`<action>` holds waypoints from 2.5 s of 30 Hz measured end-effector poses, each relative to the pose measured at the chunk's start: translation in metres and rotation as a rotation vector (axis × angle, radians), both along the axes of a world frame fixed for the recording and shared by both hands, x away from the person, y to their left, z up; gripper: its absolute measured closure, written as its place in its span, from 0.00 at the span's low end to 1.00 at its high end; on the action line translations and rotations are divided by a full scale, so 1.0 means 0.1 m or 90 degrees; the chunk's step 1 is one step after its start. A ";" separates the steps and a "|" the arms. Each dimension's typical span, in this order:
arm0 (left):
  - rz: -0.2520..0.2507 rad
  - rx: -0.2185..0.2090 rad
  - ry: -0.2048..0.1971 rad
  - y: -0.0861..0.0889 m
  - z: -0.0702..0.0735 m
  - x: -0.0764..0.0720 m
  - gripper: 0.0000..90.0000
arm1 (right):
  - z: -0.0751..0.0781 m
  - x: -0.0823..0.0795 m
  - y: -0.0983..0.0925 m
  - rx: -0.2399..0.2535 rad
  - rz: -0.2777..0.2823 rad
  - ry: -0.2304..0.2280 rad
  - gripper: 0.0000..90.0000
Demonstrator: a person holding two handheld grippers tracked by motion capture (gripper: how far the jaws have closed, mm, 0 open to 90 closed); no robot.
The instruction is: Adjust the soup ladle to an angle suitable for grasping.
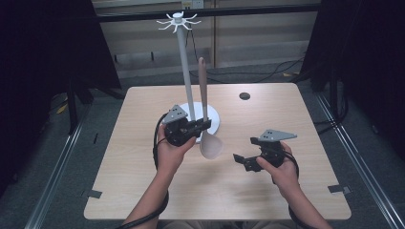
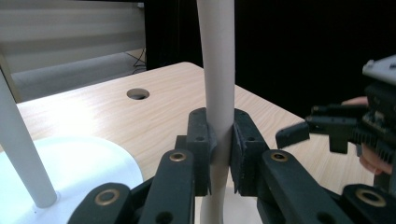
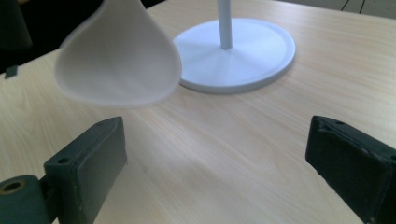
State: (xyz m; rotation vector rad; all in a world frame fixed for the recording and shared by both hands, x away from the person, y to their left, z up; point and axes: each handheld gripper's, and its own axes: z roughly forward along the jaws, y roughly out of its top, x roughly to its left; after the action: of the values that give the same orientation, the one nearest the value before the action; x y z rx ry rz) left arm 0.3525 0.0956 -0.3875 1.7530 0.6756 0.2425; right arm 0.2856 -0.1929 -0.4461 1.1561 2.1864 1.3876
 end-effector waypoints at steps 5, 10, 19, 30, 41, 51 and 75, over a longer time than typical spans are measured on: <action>-0.003 -0.004 -0.007 0.00 0.10 0.06 0.89 | -0.08 -0.04 -0.03 -0.018 -0.001 0.002 0.05; 0.002 -0.004 -0.005 0.01 0.15 0.09 0.89 | -0.09 -0.05 -0.03 -0.025 -0.001 -0.005 0.05; -0.001 -0.017 -0.004 0.01 0.21 0.18 0.89 | -0.14 -0.05 -0.01 -0.036 -0.004 0.003 0.05; 0.008 -0.017 -0.012 0.02 0.36 0.26 0.89 | -0.15 -0.05 0.01 -0.031 0.001 0.006 0.05; 0.019 -0.027 -0.018 0.01 0.44 0.35 0.89 | -0.13 -0.05 -0.02 -0.029 -0.003 0.001 0.05; 0.017 -0.035 -0.017 0.01 0.53 0.41 0.89 | -0.12 -0.06 -0.02 -0.027 -0.002 0.003 0.05; 0.030 -0.055 -0.009 0.09 0.45 0.50 0.89 | -0.13 -0.09 -0.09 -0.020 -0.013 0.006 0.05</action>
State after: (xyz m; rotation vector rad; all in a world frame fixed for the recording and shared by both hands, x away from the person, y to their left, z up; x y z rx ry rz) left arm 0.4028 0.1044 -0.3424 1.6536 0.7078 0.2542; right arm 0.2769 -0.2023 -0.4592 1.1715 2.1891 1.3369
